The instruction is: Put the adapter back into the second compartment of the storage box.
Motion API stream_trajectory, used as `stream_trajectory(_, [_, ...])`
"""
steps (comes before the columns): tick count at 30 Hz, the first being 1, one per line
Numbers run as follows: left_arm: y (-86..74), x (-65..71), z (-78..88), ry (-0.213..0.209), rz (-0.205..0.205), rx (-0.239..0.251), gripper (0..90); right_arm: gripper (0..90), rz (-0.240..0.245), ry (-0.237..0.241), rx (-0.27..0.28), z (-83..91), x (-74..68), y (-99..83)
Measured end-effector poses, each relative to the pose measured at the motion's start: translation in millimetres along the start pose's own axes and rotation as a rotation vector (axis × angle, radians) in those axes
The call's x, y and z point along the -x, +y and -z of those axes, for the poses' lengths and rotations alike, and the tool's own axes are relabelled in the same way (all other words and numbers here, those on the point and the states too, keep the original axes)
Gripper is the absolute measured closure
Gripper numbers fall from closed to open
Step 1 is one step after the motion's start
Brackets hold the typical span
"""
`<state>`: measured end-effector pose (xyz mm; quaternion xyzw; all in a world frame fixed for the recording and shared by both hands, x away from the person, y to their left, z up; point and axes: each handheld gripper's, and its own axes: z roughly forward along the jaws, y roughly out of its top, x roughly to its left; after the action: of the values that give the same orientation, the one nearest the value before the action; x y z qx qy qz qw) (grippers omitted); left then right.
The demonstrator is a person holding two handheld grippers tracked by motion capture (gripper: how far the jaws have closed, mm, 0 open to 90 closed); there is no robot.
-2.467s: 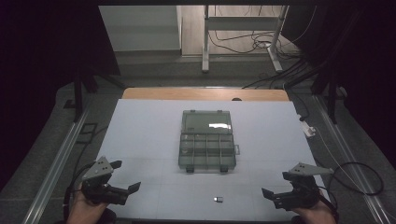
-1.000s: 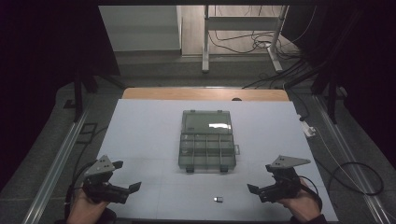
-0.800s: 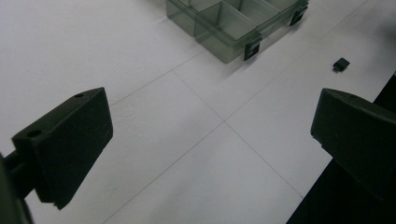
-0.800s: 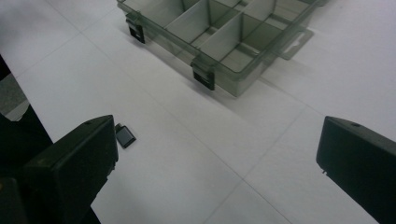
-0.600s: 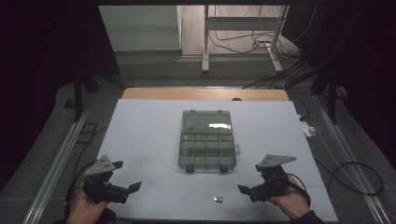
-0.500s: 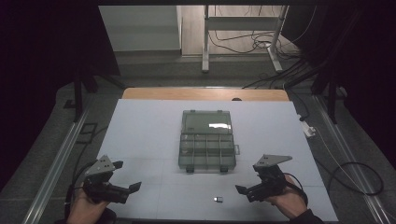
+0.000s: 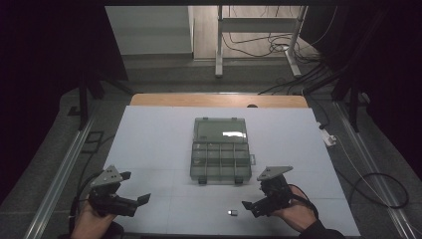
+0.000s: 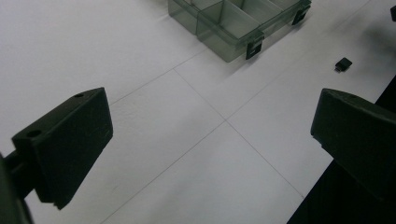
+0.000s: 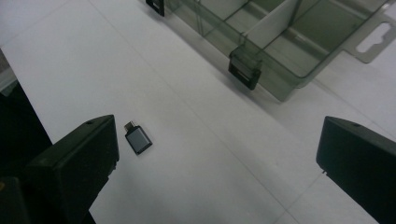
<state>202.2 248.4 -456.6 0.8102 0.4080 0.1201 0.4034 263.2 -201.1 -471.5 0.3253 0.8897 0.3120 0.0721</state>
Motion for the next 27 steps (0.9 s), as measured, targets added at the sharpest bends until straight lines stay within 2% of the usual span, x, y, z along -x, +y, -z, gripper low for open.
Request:
stream_trajectory(1, [0.0,0.1,0.0,0.000,-0.001,0.000,0.0,0.0,0.010,0.006,-0.021,-4.0,-2.8,1.7])
stream_trajectory(3, [0.0,0.0,0.2,0.000,0.000,0.001,0.0,0.0,0.012,0.005,-0.027,-5.2,-3.9,2.4])
stream_trajectory(13, [0.9,0.0,-1.1,0.011,0.002,-0.015,0.5,0.0,0.088,0.017,-0.093,-22.3,-18.6,7.4])
stream_trajectory(17, [1.1,-1.8,-1.5,0.008,0.016,-0.018,0.2,0.0,0.105,0.030,-0.114,-27.9,-23.7,7.8])
stream_trajectory(27, [1.4,-1.9,-1.8,0.007,0.017,-0.020,0.0,2.5,0.141,0.051,-0.152,-38.1,-31.8,7.9])
